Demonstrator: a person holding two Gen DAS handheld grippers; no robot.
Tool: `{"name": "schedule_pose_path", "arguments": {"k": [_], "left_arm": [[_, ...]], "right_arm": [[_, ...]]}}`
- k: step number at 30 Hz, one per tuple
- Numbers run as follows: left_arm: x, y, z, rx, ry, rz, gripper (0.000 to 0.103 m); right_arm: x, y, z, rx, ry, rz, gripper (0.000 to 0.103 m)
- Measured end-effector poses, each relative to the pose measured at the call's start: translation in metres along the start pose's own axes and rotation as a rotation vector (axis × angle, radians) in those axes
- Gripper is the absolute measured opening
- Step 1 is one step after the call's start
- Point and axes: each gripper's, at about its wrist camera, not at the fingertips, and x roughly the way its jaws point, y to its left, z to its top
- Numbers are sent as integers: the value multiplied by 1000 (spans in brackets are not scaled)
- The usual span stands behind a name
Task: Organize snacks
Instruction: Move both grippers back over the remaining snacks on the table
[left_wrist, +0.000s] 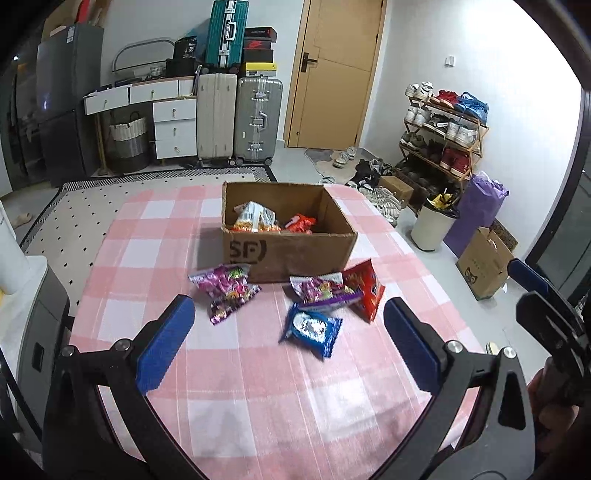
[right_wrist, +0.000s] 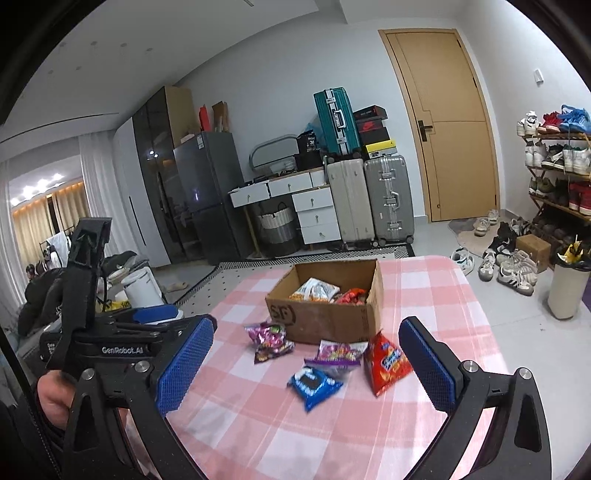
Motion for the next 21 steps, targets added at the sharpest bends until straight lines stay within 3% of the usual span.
{"name": "schedule_pose_path", "arguments": {"k": [4, 9, 14, 21], "left_arm": [[6, -2, -13, 4, 26, -15, 102], [41, -1, -24, -5, 104, -38, 102], [83, -1, -35, 29, 130, -39, 102], [152, -5, -49, 57, 237, -46, 102]], "right_arm": [[-12, 5, -11, -18, 3, -3, 102], [-15, 2, -23, -30, 19, -5, 102], [6, -12, -37, -22, 76, -19, 102], [41, -40, -57, 21, 128, -8, 102]]}}
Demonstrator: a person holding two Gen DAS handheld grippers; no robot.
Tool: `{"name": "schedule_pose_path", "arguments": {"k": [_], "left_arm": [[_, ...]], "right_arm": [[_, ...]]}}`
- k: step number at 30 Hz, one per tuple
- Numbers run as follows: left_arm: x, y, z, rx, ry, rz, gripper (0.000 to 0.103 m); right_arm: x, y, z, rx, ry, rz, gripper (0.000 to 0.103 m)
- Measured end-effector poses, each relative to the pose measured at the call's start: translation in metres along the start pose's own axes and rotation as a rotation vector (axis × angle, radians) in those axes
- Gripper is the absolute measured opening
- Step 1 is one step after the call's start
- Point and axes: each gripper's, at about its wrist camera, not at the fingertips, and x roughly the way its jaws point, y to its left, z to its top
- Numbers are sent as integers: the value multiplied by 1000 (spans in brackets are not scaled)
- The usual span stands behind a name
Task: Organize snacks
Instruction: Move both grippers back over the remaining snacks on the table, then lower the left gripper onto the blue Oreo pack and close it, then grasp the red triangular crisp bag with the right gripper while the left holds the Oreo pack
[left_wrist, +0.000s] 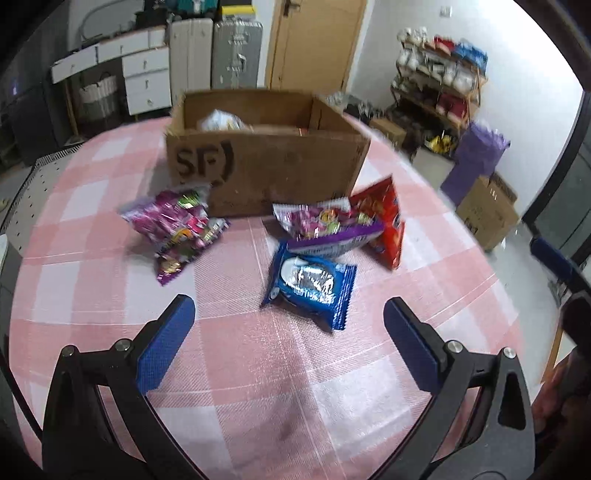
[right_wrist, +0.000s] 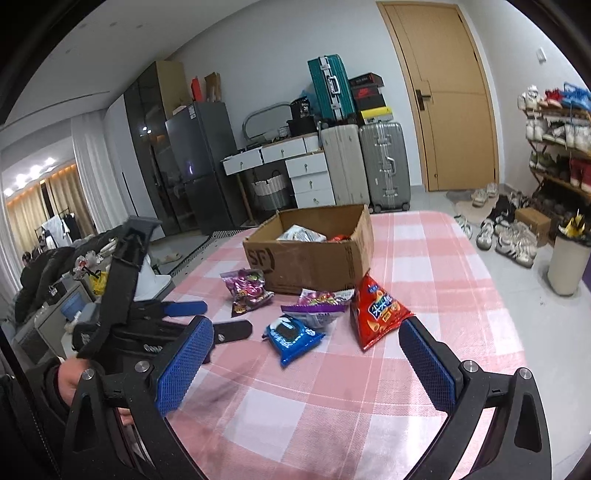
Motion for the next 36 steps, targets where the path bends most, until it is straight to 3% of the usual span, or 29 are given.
{"name": "schedule_pose_path", "arguments": {"k": [10, 16, 19, 22, 23, 25, 36], "left_arm": [[82, -6, 12, 22, 110, -33, 99], [111, -16, 23, 37, 126, -49, 95], [123, -23, 26, 84, 131, -65, 84], [125, -29, 27, 127, 111, -103, 51], [128, -26, 29, 113, 112, -134, 45], [130, -18, 31, 79, 108, -167, 44], [135, -8, 35, 21, 89, -180, 44]], "right_arm": [[37, -44, -16, 68, 31, 16, 102], [55, -65, -18, 107, 55, 2, 102], [64, -70, -19, 119, 64, 3, 102], [71, -73, -22, 130, 77, 6, 102], [73, -73, -23, 131, 80, 5, 102], [77, -75, -24, 135, 85, 5, 102], [91, -82, -27, 152, 111, -21, 102]]}}
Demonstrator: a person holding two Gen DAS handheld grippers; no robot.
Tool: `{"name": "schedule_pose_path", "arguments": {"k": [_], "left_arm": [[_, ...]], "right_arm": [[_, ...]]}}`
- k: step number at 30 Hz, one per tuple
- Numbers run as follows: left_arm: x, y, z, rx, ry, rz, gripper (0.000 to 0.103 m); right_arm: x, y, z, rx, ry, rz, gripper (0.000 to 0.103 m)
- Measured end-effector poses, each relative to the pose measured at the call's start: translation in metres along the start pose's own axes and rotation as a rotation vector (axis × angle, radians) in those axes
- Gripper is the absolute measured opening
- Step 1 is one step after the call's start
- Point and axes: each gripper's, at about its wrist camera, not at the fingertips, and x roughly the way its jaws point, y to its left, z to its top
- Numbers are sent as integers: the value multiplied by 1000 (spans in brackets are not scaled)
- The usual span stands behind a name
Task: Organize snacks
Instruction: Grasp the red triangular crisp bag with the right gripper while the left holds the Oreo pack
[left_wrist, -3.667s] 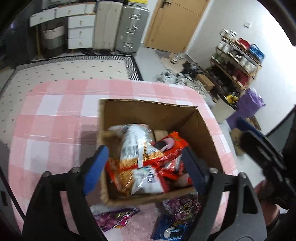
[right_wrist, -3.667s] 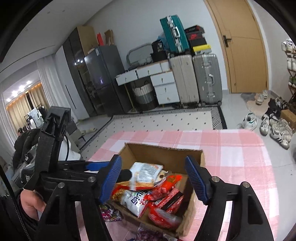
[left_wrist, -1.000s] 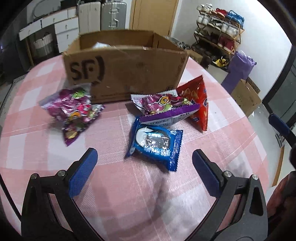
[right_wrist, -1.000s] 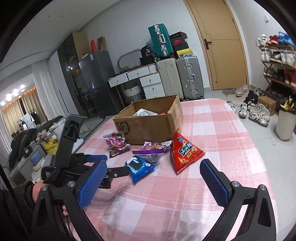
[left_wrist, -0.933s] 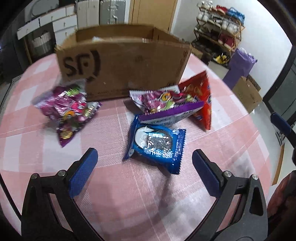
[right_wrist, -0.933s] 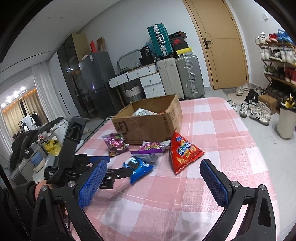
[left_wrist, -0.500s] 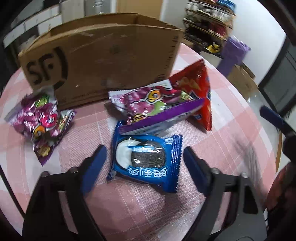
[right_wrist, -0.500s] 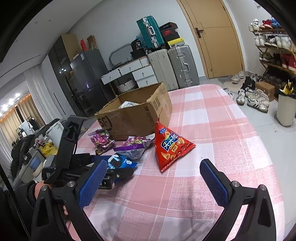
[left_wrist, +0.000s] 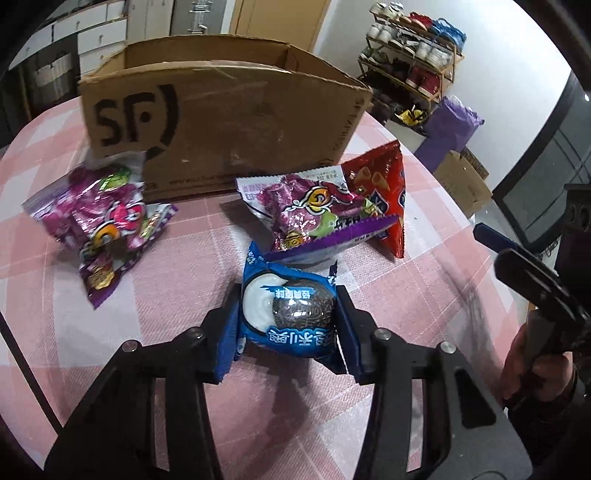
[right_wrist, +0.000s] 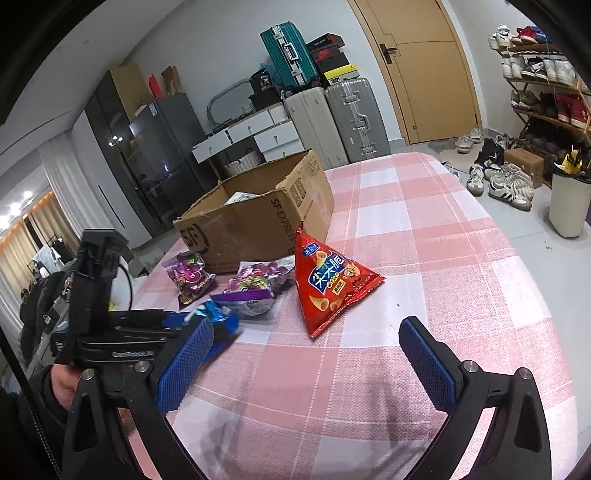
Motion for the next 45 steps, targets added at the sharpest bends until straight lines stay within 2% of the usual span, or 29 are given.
{"name": "schedule_pose_path", "arguments": {"k": [11, 12, 19, 33, 34, 36, 37, 39, 45], "left_arm": [[-14, 24, -18, -55, -10, -52, 44], [-15, 22, -31, -53, 1, -55, 44], [-6, 20, -32, -47, 5, -81, 44], [-2, 23, -29, -59, 17, -135, 44], [-6, 29, -33, -61, 16, -139, 44], [-7, 31, -34, -62, 14, -141, 44], [-12, 35, -38, -62, 14, -142, 44], [-12, 35, -38, -63, 14, -141, 44], [-22, 39, -42, -69, 12, -135, 44]], "right_arm": [[31, -6, 15, -27, 30, -27, 102], [35, -8, 18, -21, 33, -26, 102], [73, -23, 33, 18, 90, -49, 102], [122, -23, 48, -13, 202, -72, 102], [123, -20, 47, -22, 206, -73, 101], [126, -15, 47, -50, 215, -77, 81], [126, -13, 47, -59, 217, -84, 77], [127, -11, 46, -74, 221, -77, 73], [126, -4, 43, -110, 234, -65, 69]]}}
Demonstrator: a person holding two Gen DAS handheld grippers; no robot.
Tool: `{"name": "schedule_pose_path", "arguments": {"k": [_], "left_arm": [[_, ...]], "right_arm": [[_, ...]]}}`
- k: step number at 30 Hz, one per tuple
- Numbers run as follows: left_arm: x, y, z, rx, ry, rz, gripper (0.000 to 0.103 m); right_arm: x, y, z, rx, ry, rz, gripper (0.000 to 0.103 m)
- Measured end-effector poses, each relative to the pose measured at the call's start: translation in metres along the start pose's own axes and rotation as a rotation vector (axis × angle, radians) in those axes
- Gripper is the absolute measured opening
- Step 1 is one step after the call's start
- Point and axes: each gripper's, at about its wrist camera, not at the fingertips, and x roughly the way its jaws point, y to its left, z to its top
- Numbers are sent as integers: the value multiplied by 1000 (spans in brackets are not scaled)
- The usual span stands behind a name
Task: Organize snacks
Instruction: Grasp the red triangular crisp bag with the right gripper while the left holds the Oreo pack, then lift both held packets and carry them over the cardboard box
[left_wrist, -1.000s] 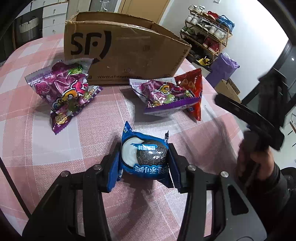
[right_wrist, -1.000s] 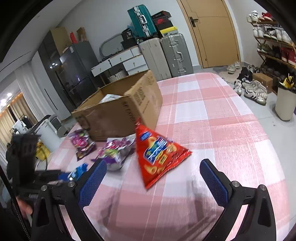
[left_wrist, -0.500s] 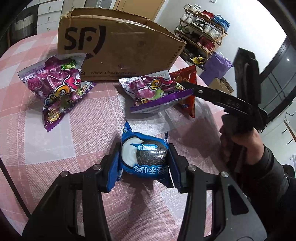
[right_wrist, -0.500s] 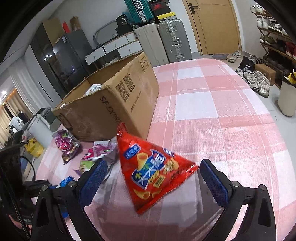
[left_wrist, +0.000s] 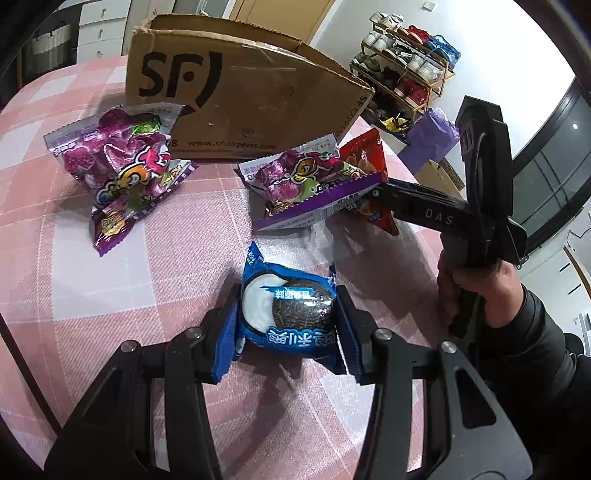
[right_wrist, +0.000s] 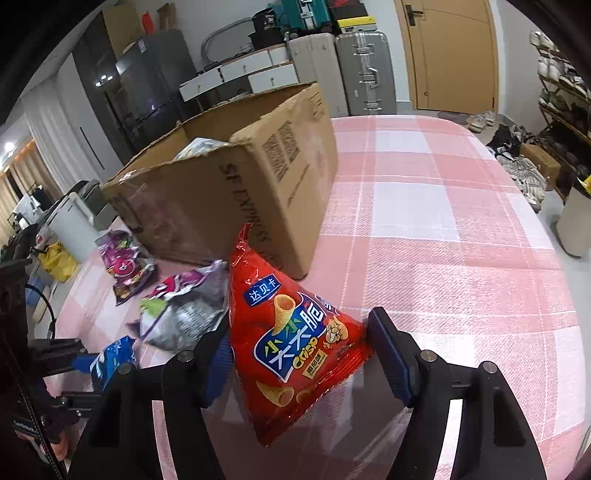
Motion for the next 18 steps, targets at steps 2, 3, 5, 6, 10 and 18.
{"name": "schedule_pose_path", "arguments": {"k": [2, 3, 5, 6, 10, 18], "left_arm": [[-3, 1, -2, -4, -1, 4, 44], [-4, 1, -3, -6, -1, 5, 44], [-8, 1, -4, -9, -3, 8, 44], [-11, 2, -4, -10, -4, 10, 44], [-16, -1, -7, -5, -11, 16, 44], [-37, -9, -9, 7, -27, 23, 44]], "right_arm": [[-2, 1, -1, 6, 2, 15, 69], [-3, 0, -2, 18, 3, 24, 68], [-6, -2, -4, 47, -3, 57, 56], [-9, -3, -5, 61, -14, 84, 56], [-16, -1, -7, 74, -21, 87, 52], [-36, 0, -17, 96, -57, 132, 39]]}}
